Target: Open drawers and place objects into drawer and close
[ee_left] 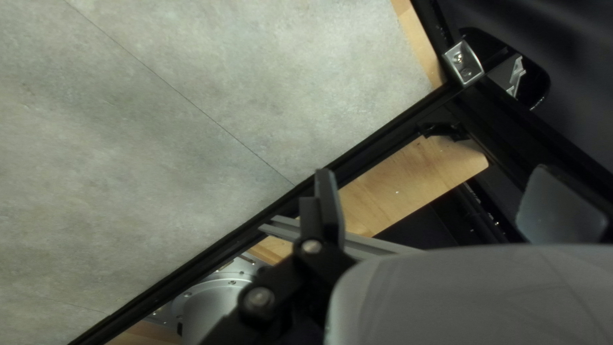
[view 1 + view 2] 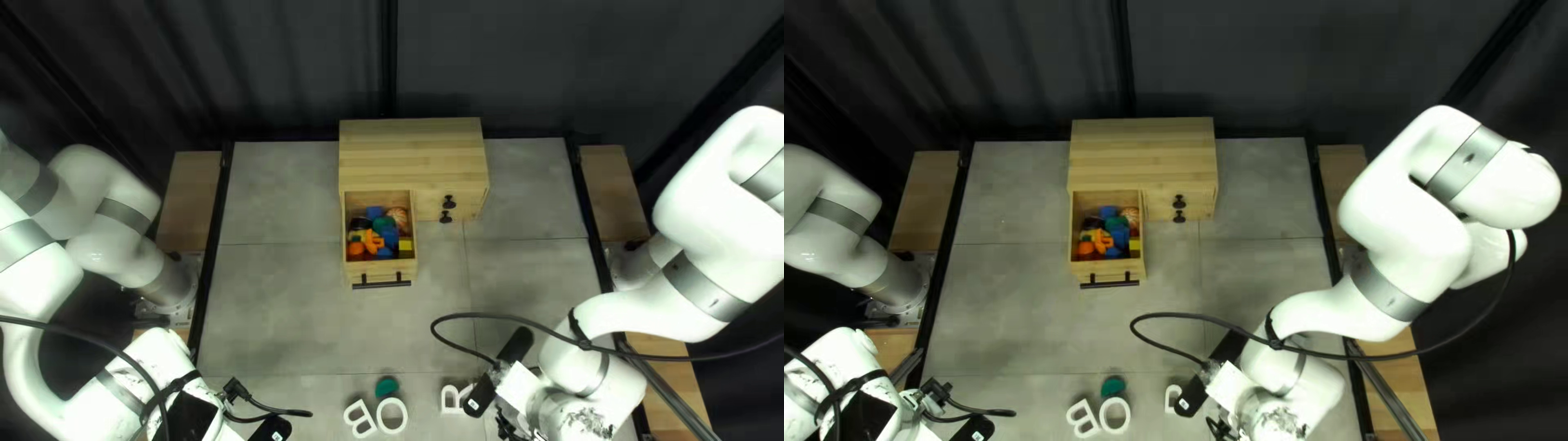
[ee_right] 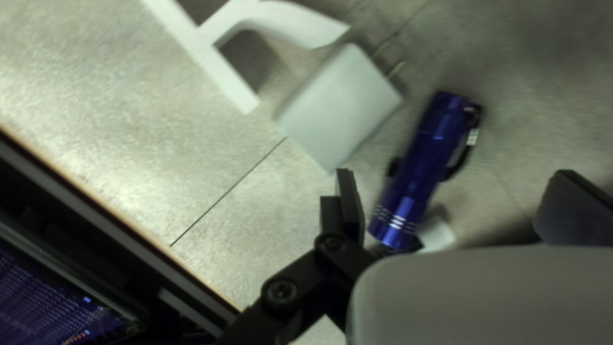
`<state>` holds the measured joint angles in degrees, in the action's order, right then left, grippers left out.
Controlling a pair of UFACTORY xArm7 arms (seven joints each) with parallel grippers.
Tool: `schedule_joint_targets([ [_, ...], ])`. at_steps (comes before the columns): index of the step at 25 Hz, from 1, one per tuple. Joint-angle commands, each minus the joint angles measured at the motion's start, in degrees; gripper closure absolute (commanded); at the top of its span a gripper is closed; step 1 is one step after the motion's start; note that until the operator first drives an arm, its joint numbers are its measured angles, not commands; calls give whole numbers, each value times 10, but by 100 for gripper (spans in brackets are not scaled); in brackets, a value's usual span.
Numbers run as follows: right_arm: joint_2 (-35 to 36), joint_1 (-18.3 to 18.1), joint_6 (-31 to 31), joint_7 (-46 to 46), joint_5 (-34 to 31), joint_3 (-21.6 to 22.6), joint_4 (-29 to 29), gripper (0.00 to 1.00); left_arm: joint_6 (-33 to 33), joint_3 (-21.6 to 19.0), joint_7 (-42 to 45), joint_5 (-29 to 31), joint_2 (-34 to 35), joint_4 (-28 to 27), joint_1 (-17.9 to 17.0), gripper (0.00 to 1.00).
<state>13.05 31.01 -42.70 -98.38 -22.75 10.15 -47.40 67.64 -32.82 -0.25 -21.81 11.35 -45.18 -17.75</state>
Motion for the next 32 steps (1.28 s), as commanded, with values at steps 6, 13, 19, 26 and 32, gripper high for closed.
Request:
schedule_joint_targets([
  [6, -5, -1, 34, -2, -8, 0, 26, 0, 0, 0, 0, 0, 0, 0, 0, 0],
  [13, -21, 3, 24, 1, 0, 7, 32, 0, 0, 0, 0, 0, 0, 0, 0, 0],
  [19, -16, 2, 28, 9, -2, 6, 32, 0, 0, 0, 0, 0, 0, 0, 0, 0],
  [26, -25, -2, -2, 43, 14, 11, 20, 0, 0, 0, 0, 0, 0, 0, 0, 0],
  [32, -25, 0, -43, 111, 33, 26, -16, 0, 0, 0, 0, 0, 0, 0, 0, 0],
])
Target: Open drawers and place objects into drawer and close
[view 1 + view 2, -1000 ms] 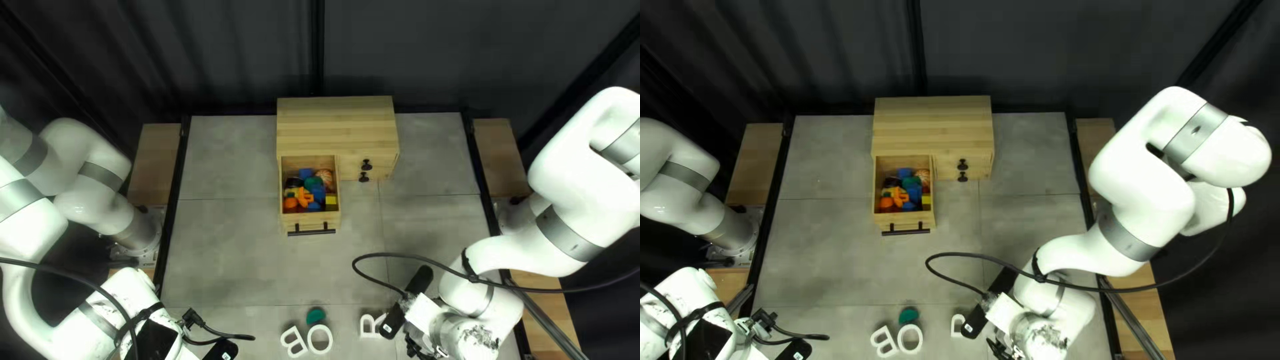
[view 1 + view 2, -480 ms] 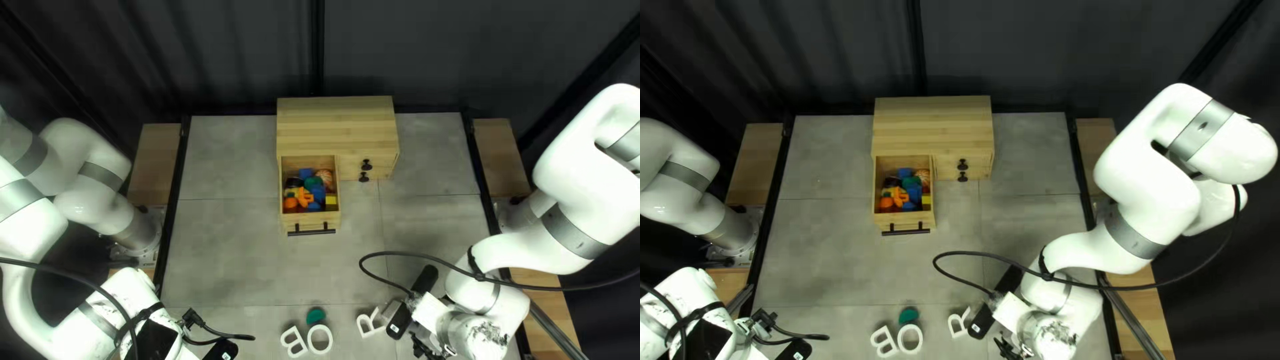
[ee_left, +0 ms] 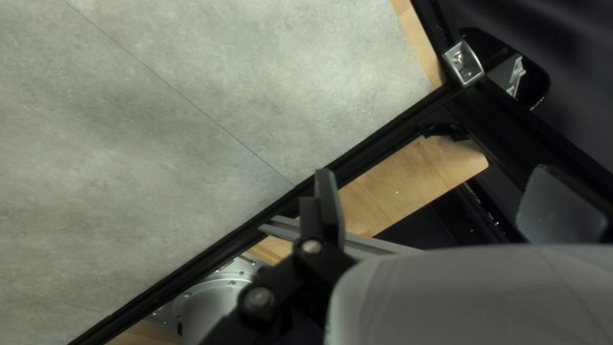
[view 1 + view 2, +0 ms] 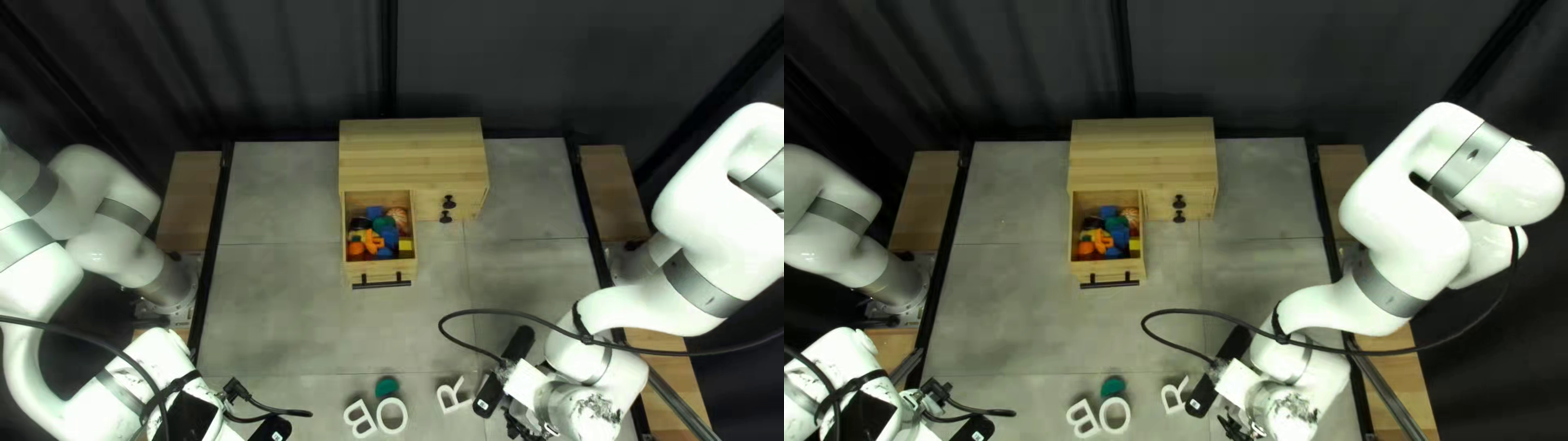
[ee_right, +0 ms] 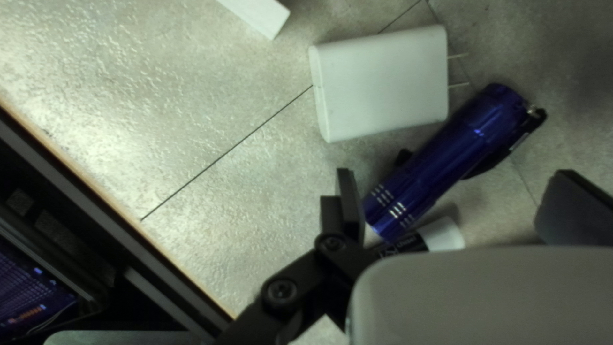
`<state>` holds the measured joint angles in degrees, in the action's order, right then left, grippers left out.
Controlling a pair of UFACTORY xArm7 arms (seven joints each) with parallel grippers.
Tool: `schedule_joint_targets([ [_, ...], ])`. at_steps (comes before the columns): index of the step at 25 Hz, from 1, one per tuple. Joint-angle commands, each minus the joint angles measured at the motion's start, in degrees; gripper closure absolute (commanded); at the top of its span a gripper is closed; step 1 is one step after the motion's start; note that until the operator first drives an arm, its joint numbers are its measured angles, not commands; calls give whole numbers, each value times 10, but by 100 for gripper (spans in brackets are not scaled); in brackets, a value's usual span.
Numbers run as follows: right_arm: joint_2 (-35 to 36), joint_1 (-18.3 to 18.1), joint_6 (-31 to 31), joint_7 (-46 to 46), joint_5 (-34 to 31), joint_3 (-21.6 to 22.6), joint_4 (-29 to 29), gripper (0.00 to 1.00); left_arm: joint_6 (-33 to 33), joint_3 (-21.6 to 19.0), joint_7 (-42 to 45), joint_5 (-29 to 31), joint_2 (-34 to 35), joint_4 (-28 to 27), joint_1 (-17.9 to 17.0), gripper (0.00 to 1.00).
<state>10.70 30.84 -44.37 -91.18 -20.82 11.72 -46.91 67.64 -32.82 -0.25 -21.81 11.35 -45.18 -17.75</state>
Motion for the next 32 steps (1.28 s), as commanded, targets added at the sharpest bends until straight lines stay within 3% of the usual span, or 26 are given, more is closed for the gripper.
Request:
schedule_joint_targets([
  [1, -1, 3, -42, 59, 23, 16, -34, 0, 0, 0, 0, 0, 0, 0, 0, 0],
  [10, 75, 1, -117, 268, 12, 39, -156, 0, 0, 0, 0, 0, 0, 0, 0, 0],
  [18, 48, -1, -169, 407, -20, 49, -163, 0, 0, 0, 0, 0, 0, 0, 0, 0],
  [26, -14, -33, -100, 662, -65, 55, -95, 0, 0, 0, 0, 0, 0, 0, 0, 0],
  [32, -8, -50, -20, 721, -76, 49, -69, 0, 0, 0, 0, 0, 0, 0, 0, 0],
])
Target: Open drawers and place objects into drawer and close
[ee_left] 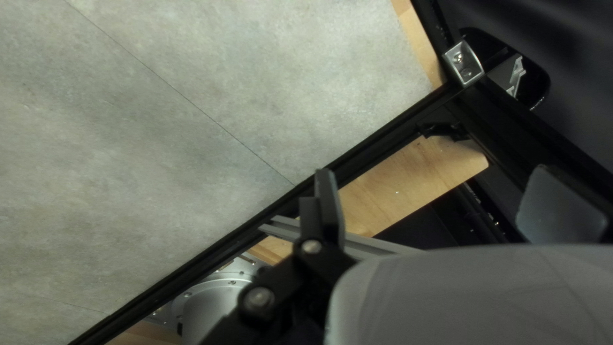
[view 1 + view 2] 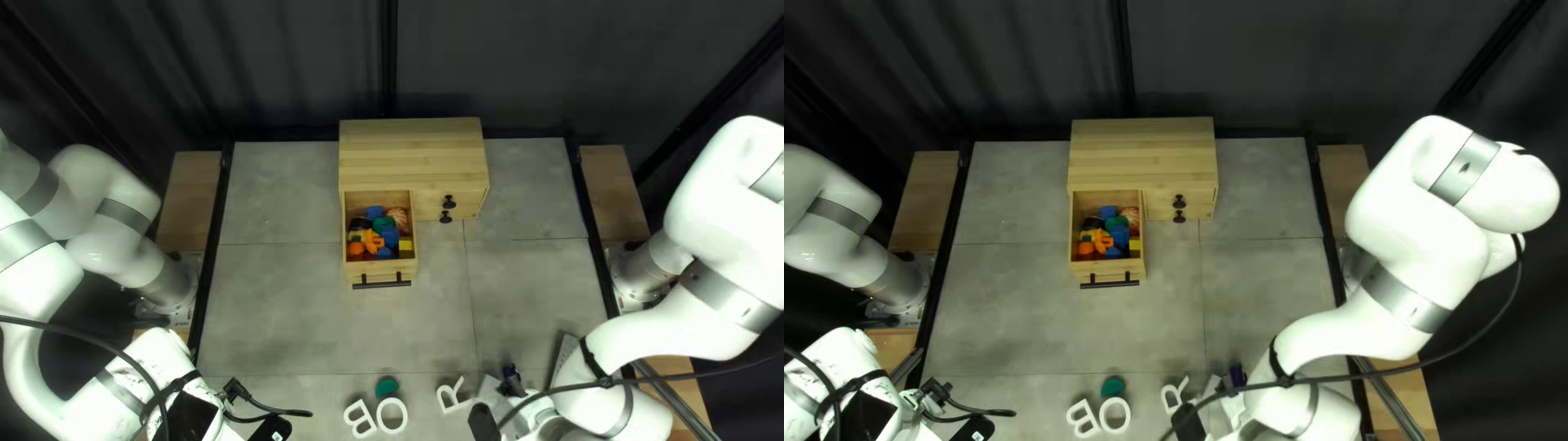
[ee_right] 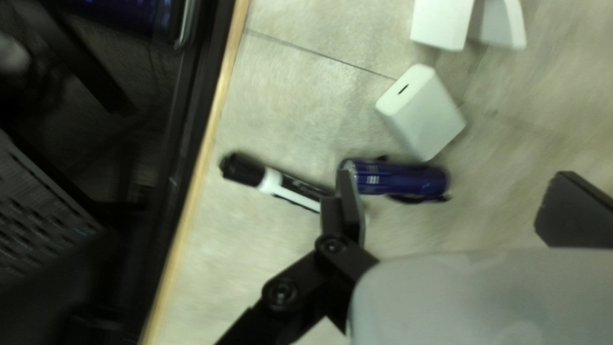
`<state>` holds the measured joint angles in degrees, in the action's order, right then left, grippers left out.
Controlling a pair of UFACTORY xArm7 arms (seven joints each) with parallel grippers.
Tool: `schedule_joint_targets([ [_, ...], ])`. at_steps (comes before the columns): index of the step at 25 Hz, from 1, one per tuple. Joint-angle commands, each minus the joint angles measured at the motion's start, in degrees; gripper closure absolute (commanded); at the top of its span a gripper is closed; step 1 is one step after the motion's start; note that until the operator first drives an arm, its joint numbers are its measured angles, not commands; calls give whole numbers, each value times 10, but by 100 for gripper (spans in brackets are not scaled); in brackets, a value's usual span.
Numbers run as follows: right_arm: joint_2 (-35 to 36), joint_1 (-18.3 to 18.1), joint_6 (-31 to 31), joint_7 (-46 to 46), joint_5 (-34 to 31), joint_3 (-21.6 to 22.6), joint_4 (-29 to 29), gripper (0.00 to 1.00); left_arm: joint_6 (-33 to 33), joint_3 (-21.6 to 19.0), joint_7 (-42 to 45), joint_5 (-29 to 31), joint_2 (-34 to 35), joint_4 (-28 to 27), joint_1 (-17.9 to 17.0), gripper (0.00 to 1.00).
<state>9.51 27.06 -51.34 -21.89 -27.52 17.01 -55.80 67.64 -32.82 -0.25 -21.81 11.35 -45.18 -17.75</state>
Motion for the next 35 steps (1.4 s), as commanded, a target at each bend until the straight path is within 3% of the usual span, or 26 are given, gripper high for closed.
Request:
schedule_joint_targets([
  [1, 7, -15, 70, 32, -10, -6, 27, 0, 0, 0, 0, 0, 0, 0, 0, 0],
  [9, 36, -37, 137, 49, 10, -12, 41, 0, 0, 0, 0, 0, 0, 0, 0, 0],
  [18, 61, -41, 130, 36, 19, -18, 32, 0, 0, 0, 0, 0, 0, 0, 0, 0],
  [35, 51, -54, 152, 50, 13, -26, 71, 0, 0, 0, 0, 0, 0, 0, 0, 0],
])
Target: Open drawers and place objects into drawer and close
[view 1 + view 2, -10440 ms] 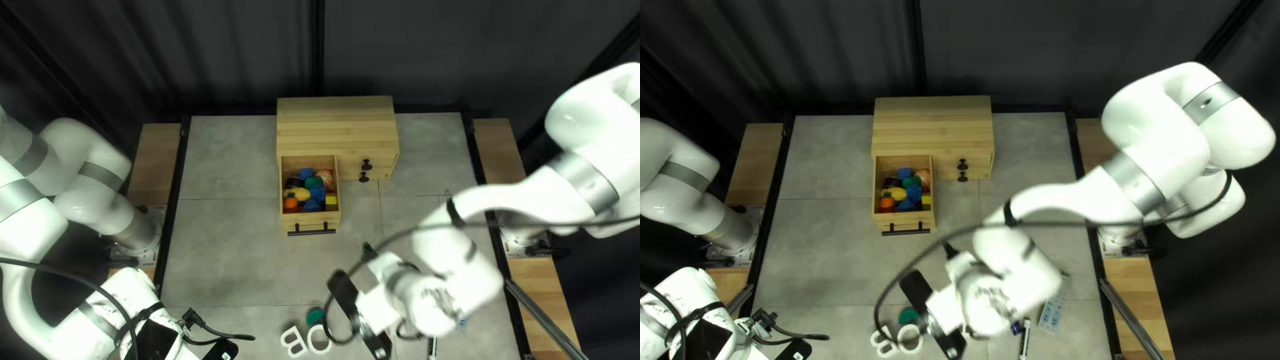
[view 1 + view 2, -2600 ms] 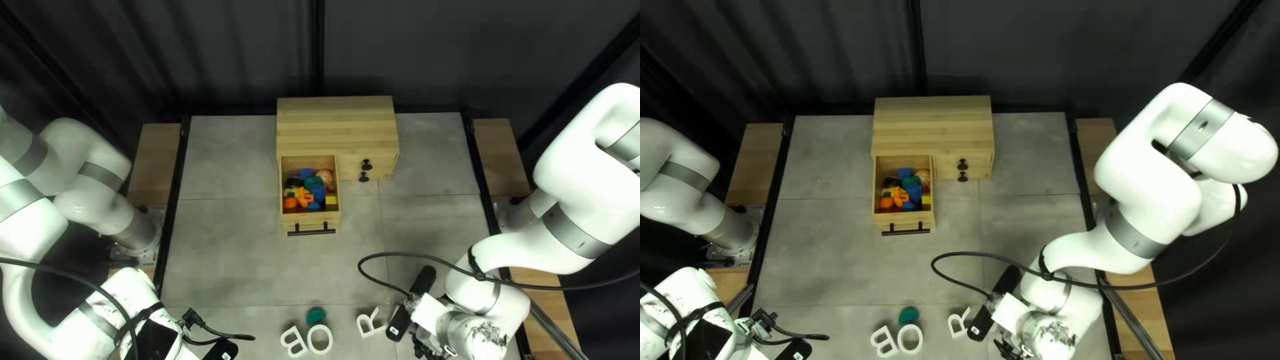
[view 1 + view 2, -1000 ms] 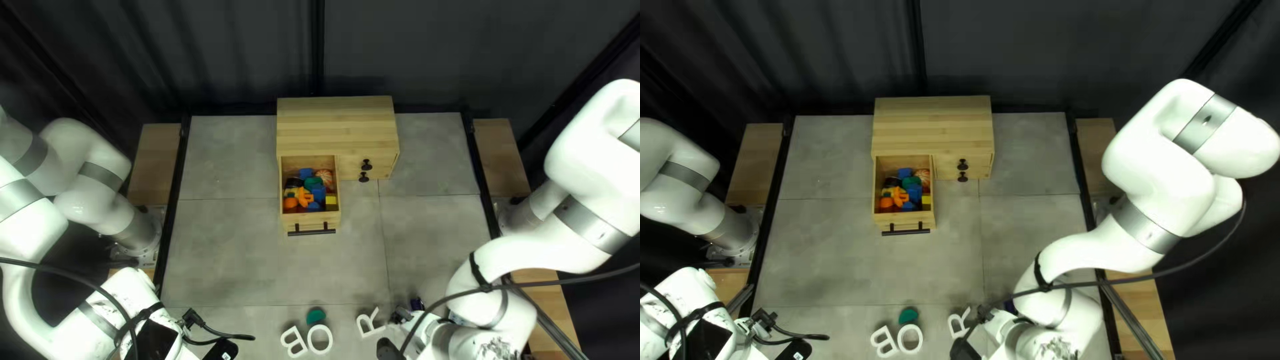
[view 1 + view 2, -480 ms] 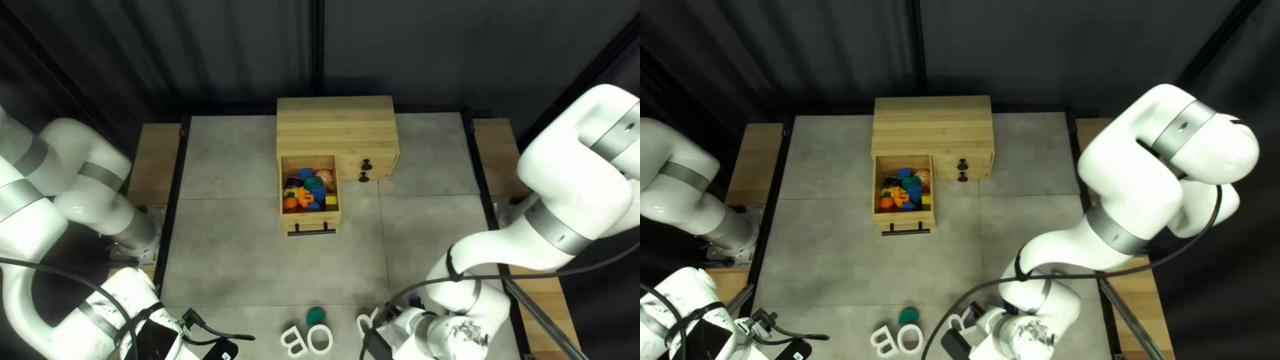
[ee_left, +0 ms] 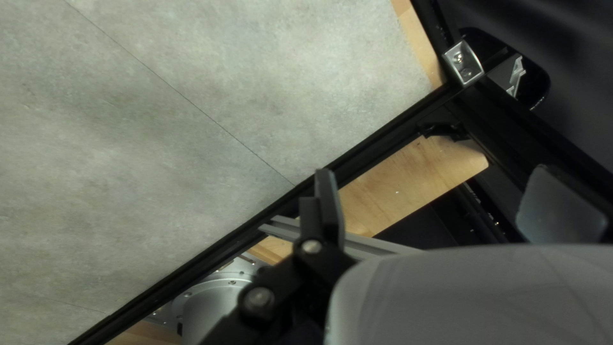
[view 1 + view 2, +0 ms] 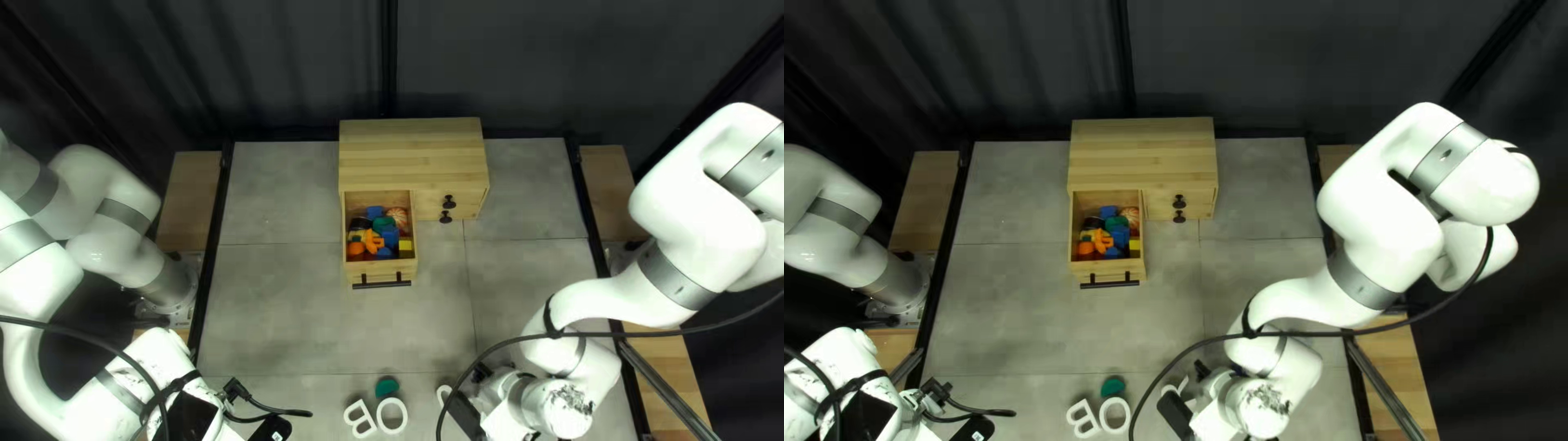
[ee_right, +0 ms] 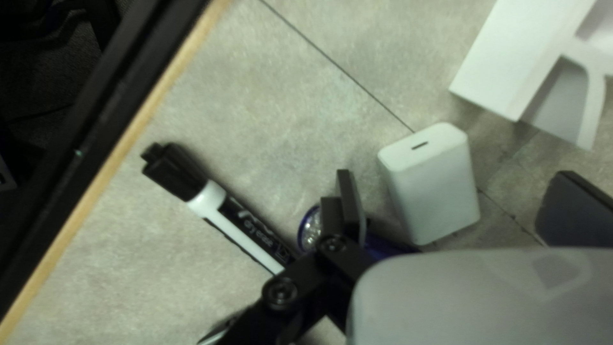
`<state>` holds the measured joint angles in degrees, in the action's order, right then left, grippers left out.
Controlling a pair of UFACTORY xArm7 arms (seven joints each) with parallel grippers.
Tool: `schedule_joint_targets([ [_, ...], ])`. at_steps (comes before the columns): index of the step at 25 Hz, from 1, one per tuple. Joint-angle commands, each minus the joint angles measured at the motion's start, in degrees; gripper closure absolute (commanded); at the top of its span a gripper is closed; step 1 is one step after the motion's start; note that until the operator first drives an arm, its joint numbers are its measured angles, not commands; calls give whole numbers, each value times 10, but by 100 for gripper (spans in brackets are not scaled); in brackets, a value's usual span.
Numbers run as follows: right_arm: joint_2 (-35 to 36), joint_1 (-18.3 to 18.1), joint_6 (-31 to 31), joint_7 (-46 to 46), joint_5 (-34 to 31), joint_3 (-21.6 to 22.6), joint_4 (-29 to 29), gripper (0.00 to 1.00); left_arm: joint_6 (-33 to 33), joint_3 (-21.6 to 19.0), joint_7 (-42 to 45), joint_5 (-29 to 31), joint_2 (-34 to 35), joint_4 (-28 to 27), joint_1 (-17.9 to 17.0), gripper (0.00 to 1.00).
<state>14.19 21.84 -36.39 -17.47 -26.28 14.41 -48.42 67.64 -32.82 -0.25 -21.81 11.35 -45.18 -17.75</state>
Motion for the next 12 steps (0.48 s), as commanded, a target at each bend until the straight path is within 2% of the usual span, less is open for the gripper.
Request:
schedule_joint_targets([
  [1, 7, -3, 4, 7, 0, -1, -3, 0, 0, 0, 0, 0, 0, 0, 0, 0],
  [12, 17, -8, 14, 12, 5, -2, -6, 0, 0, 0, 0, 0, 0, 0, 0, 0],
])
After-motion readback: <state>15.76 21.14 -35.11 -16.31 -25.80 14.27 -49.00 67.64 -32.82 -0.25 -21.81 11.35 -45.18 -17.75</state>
